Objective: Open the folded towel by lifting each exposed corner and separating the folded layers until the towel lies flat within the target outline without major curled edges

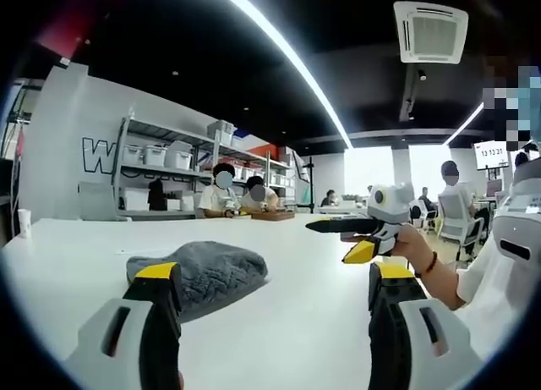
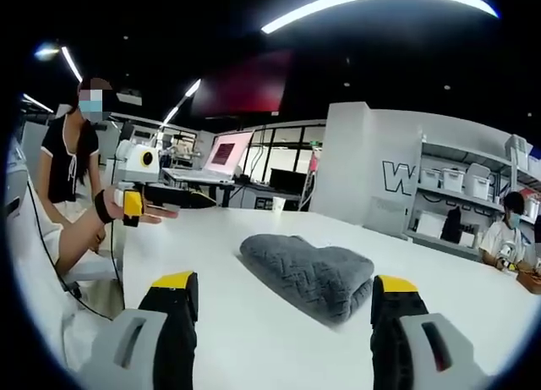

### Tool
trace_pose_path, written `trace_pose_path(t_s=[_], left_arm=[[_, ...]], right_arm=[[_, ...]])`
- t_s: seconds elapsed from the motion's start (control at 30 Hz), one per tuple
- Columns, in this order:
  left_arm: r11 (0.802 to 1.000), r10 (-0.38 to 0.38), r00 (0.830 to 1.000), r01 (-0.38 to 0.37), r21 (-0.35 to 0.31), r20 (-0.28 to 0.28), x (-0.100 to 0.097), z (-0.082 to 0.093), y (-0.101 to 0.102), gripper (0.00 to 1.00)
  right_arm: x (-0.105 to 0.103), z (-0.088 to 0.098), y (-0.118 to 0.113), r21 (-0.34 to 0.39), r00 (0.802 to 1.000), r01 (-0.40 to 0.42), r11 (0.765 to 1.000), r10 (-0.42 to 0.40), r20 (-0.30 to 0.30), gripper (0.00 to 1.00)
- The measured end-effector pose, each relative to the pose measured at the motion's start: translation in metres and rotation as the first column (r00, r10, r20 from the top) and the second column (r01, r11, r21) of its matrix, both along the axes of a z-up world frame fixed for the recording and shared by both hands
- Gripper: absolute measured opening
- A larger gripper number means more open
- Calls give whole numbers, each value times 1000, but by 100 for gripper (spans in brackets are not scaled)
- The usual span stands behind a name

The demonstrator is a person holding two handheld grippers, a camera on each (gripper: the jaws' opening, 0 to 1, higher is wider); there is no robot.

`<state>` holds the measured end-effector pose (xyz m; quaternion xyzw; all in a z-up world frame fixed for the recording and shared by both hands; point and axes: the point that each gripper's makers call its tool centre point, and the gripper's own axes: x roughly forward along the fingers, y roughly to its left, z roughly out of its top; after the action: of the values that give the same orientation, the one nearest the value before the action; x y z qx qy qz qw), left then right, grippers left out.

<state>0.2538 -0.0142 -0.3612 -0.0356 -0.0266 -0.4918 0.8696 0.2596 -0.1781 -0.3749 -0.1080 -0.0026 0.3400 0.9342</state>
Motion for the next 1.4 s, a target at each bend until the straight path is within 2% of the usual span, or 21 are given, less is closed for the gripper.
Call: trace_pose_path(t_s=[0.7,1.3,1.4], left_arm=[[1000,-13,1000,13,1,-17,11,0,-6,90],[1000,-2,1000,3,7,-26,16,-3,0,90],[1000,8,1000,-8,-16,-19,18,2,2,90]], right_arm=[[12,-2,-2,4,1000,-1,1000,1,-19,82],[18,-6,-4,-2,999,7,1000,-7,-31,80],[19,-5,-4,1,1000,8,1000,-8,-29,79]])
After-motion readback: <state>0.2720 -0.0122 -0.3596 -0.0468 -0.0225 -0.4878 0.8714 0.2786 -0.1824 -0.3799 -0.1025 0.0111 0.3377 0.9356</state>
